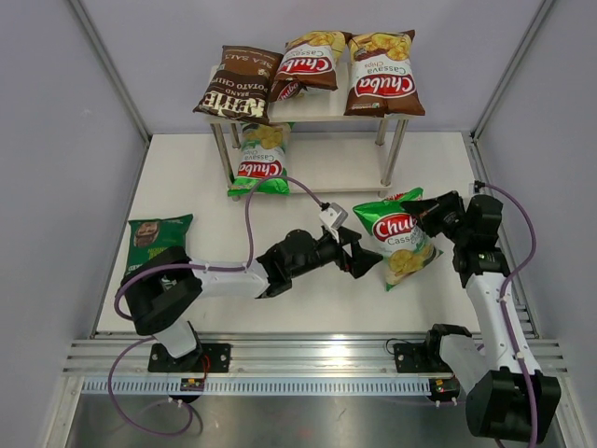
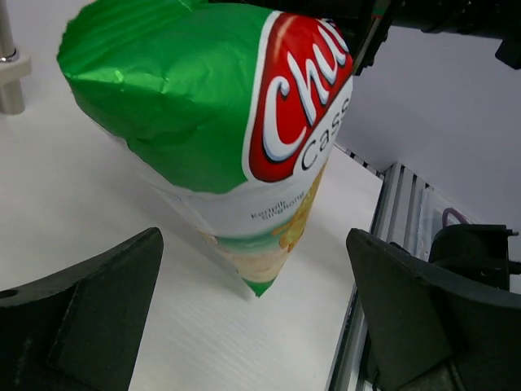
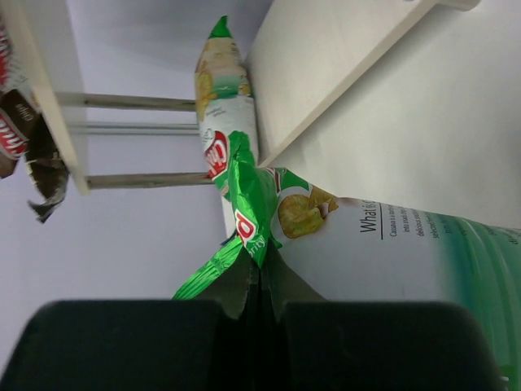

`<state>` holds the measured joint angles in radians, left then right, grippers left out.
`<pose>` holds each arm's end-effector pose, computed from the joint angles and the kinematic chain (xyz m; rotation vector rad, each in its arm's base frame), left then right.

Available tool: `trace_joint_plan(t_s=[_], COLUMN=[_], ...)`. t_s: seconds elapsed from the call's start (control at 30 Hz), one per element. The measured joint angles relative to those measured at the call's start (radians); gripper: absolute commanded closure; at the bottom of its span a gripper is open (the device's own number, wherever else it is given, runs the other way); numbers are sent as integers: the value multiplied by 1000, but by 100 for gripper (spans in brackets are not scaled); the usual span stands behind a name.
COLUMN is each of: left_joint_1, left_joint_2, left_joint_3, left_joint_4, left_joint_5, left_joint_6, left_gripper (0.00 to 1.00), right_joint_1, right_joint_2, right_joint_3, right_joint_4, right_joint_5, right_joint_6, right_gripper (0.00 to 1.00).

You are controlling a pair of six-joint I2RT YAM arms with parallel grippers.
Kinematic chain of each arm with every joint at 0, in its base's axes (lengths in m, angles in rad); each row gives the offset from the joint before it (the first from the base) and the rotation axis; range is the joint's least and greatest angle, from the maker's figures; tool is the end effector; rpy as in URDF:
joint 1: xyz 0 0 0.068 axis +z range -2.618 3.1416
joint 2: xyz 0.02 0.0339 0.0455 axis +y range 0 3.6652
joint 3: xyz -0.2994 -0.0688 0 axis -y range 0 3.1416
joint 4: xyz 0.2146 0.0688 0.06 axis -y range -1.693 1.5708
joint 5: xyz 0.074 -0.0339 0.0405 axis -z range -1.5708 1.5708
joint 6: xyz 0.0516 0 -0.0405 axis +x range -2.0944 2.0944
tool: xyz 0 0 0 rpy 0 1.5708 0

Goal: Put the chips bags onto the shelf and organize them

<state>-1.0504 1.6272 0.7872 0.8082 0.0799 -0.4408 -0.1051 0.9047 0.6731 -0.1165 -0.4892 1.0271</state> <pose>0.1705 -0.3059 0.2887 0.5872 1.6417 -1.1961 0.1716 0.0063 0.3173 0.7774 1.8758 1.0707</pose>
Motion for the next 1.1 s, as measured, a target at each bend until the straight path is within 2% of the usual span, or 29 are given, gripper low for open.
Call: trace_joint_plan(t_s=[0.33, 0.67, 0.77, 0.8, 0.9, 0.97, 1.0, 1.03, 1.07, 1.1], left_joint_1=[-17, -77, -81, -82, -88, -93, -95, -97, -98, -99], left_joint_2=[30, 22, 1, -10, -38, -57, -70, -79, -90, -101], left_joint_3=[32, 32, 32, 34, 40, 40, 40, 40, 40, 40], left_joint_4=[54, 133, 136, 135, 128, 122, 116, 109, 101, 96], left_joint_5=[-63, -57, -53, -52, -48, -45, -42, -39, -35, -31], left_joint_6=[76, 195, 204, 208, 220, 230, 233, 235, 236, 236], left_gripper=[1, 1, 16, 25, 40, 45, 52, 60, 62, 67], right_joint_1=[6, 17, 18, 18, 18, 18, 18, 18, 18, 18], right_joint_2=[-147, -231, -255, -262, -280, -293, -296, -300, -304, -305], right_joint_3=[0, 29, 54, 61, 77, 88, 92, 94, 97, 100], right_joint_4=[11, 26, 22, 23, 25, 26, 27, 31, 36, 42], right_joint_5=[-108, -192, -213, -217, -227, -230, -230, -230, -232, -233], right_joint_6=[120, 215, 222, 225, 234, 235, 237, 238, 240, 241], right_gripper=[100, 100, 99, 98, 96, 95, 94, 91, 87, 72])
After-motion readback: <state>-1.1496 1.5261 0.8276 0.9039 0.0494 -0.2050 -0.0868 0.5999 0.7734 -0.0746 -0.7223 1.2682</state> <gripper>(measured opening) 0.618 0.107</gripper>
